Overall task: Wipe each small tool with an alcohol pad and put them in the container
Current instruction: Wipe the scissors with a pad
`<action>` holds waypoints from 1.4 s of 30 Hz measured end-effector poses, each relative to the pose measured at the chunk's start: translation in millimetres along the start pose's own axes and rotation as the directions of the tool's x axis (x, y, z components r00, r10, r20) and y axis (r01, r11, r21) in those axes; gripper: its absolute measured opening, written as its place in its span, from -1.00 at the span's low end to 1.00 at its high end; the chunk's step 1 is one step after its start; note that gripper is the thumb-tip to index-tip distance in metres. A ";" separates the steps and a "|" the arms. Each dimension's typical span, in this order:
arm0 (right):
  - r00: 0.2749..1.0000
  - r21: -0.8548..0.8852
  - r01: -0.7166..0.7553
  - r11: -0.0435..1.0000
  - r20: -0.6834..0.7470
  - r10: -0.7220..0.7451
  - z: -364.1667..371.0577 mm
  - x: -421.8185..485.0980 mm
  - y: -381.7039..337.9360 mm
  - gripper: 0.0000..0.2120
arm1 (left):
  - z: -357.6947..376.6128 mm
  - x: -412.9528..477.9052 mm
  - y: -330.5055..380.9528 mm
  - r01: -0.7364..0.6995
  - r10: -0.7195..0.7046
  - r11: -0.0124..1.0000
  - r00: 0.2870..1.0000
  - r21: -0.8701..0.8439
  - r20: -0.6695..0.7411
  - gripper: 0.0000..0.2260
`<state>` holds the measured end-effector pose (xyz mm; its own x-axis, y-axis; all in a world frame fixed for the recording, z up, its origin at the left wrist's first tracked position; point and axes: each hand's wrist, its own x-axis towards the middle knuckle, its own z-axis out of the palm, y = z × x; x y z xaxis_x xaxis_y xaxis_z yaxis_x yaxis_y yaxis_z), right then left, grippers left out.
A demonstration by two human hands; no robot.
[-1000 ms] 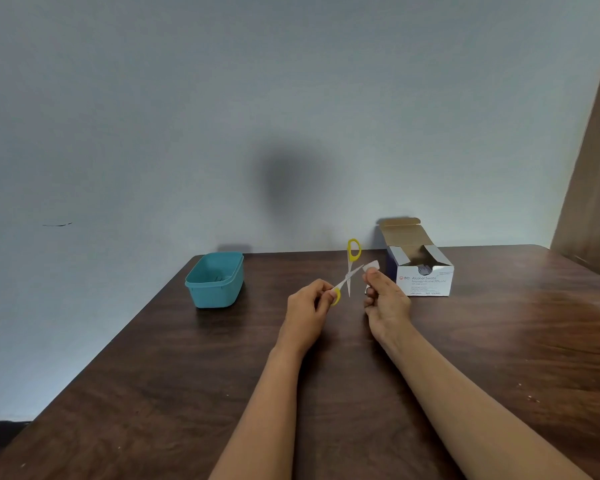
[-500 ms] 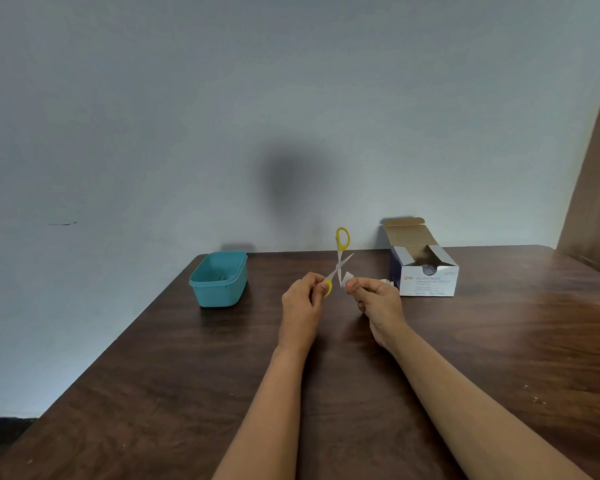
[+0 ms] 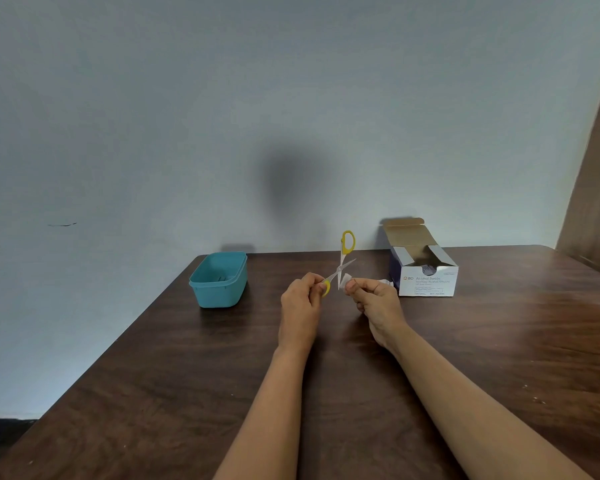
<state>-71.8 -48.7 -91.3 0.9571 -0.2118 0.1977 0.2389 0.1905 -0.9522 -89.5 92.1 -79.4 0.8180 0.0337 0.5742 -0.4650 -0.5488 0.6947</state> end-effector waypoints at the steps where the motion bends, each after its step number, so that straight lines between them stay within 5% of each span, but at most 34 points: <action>1: 1.000 0.002 0.001 1.000 0.001 -0.001 0.3 0.3 0.0 -0.89 | 0.1 0.1 0.2 -0.004 0.004 1.000 1.000 0.001 0.006 -0.87; 23: 1.000 0.060 0.003 0.998 -0.006 -0.003 1.3 -6.7 -10.5 -0.95 | 0.5 1.4 -2.1 -0.083 0.081 0.992 0.996 0.091 0.031 -0.89; 31: 0.996 -0.126 0.075 0.989 0.051 -0.069 5.9 -15.6 -16.9 -0.92 | -2.4 -0.2 -0.1 -0.080 0.081 0.995 0.997 0.064 -0.016 -0.88; 42: 0.999 0.011 0.046 0.999 -0.010 -0.046 3.4 -15.6 -19.6 -0.86 | 0.2 0.2 -1.8 -0.084 0.081 0.995 0.995 0.058 0.065 -0.88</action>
<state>-90.9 -45.8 -74.9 0.9435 -0.2299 0.2386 0.2841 0.1908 -0.9396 -88.4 92.8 -80.6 0.7981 -0.0646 0.5991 -0.5118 -0.5974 0.6174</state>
